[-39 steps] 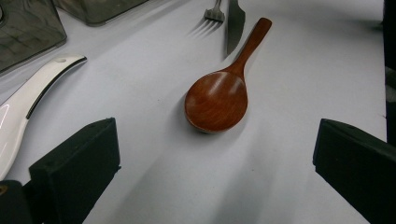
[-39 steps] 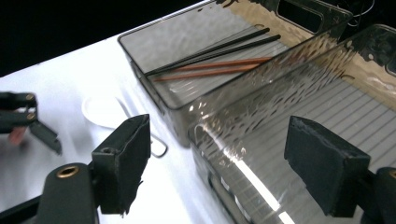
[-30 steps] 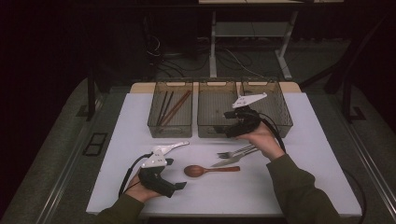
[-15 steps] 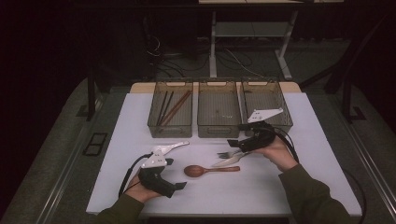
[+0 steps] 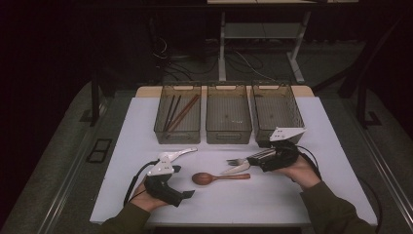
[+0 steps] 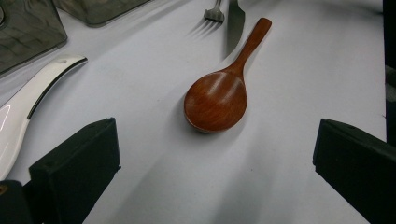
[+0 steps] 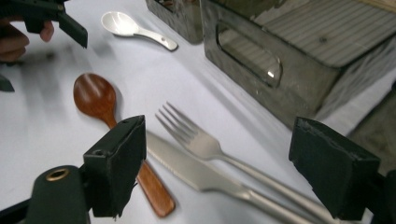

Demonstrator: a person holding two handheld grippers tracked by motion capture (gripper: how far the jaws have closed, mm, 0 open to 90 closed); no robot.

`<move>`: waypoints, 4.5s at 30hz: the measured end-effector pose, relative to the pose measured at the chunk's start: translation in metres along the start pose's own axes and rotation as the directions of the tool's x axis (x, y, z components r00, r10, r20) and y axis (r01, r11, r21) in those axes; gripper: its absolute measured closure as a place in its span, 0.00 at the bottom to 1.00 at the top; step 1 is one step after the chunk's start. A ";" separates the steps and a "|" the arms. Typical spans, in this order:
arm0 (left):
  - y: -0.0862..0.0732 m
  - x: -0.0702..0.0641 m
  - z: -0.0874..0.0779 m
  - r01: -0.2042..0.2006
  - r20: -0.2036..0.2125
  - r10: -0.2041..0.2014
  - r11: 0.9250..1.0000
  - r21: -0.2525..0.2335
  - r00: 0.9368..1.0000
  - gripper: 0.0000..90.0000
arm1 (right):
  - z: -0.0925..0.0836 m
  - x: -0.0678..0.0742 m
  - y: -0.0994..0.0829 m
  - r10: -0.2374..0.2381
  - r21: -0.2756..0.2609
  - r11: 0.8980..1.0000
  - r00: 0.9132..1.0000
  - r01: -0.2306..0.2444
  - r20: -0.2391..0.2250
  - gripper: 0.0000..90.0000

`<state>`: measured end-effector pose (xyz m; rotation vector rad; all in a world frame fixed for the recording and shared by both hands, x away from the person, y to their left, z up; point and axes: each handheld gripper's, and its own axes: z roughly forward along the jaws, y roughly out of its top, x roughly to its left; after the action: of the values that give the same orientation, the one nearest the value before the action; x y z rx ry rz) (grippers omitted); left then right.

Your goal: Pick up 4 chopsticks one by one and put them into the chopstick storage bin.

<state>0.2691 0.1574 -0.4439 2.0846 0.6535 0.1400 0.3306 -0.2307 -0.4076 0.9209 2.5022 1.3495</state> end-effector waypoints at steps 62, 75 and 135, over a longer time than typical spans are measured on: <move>0.033 0.108 -0.023 0.097 -0.229 -0.072 0.990 0.101 0.971 0.89 | -0.044 0.017 -0.087 0.050 -0.013 0.999 0.993 -0.049 0.108 0.18; 0.015 0.122 -0.019 0.198 -0.238 -0.155 0.965 0.169 0.959 0.96 | -0.043 0.017 -0.087 0.044 -0.004 0.999 0.993 -0.044 0.107 0.18; 0.020 0.074 -0.007 0.092 -0.166 -0.051 0.964 0.249 0.985 0.81 | -0.045 0.018 -0.088 0.033 -0.001 0.999 0.993 -0.033 0.114 0.18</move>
<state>0.3381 0.1911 -0.4350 2.3098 0.8814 0.1899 0.2596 -0.2876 -0.4489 1.0135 2.4136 1.2670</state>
